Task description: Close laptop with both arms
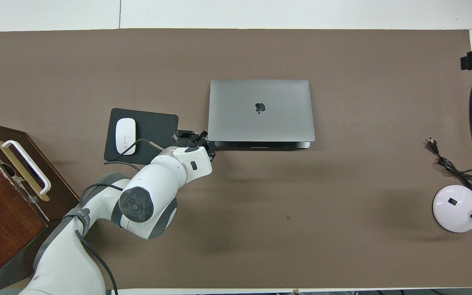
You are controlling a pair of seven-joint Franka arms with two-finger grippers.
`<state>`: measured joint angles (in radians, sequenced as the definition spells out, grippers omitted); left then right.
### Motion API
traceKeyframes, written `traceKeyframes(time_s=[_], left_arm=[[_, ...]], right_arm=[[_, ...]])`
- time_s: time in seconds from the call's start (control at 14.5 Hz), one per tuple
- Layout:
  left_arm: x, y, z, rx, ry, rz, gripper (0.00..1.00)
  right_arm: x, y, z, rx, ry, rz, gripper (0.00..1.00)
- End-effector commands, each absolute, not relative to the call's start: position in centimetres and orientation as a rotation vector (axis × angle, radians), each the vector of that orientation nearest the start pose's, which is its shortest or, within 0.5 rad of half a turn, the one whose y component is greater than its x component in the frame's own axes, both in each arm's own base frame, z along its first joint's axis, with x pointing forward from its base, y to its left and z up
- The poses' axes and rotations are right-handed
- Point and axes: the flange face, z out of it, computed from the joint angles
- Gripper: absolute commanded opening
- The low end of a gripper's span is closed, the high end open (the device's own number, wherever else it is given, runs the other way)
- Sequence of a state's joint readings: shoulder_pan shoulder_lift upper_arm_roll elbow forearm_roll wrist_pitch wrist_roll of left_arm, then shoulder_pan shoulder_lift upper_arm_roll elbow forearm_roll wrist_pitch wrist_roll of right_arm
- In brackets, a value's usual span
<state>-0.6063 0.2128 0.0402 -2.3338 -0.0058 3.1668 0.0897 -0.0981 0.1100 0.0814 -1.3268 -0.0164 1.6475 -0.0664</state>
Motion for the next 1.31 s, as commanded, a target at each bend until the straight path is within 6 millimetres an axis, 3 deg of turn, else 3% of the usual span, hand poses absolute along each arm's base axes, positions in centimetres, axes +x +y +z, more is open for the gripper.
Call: traceKeyframes(time_s=[0.0,0.21,0.41,0.62,0.69,1.24], left_arm=[[46.8,-29.4,33.6,-2.975,1.006,-0.906,0.0],[46.9,-28.0,36.9,-2.994,0.976,-0.799,0.0],[47.3,-26.1,39.2,-3.01,0.926,-0.736,0.0],[48.4,-23.4,42.2,-3.033,0.843,-0.641,0.0],[48.5,-22.3,43.4,-3.038,0.823,-0.603,0.0],[51.1,-9.3,53.3,-3.026,0.72,-0.376,0.0]], right_arm=[[56.9,-1.5,68.3,-3.127,0.053,-0.212,1.0],[56.6,-1.8,68.3,-3.159,0.038,-0.182,1.0],[56.6,-1.7,68.7,-3.192,-0.125,-0.213,1.0],[56.8,-2.2,69.0,-3.188,-0.117,-0.208,1.0],[56.7,-2.6,70.0,-3.189,-0.111,-0.239,1.0],[57.0,-3.2,68.9,-3.184,-0.089,-0.19,1.0]])
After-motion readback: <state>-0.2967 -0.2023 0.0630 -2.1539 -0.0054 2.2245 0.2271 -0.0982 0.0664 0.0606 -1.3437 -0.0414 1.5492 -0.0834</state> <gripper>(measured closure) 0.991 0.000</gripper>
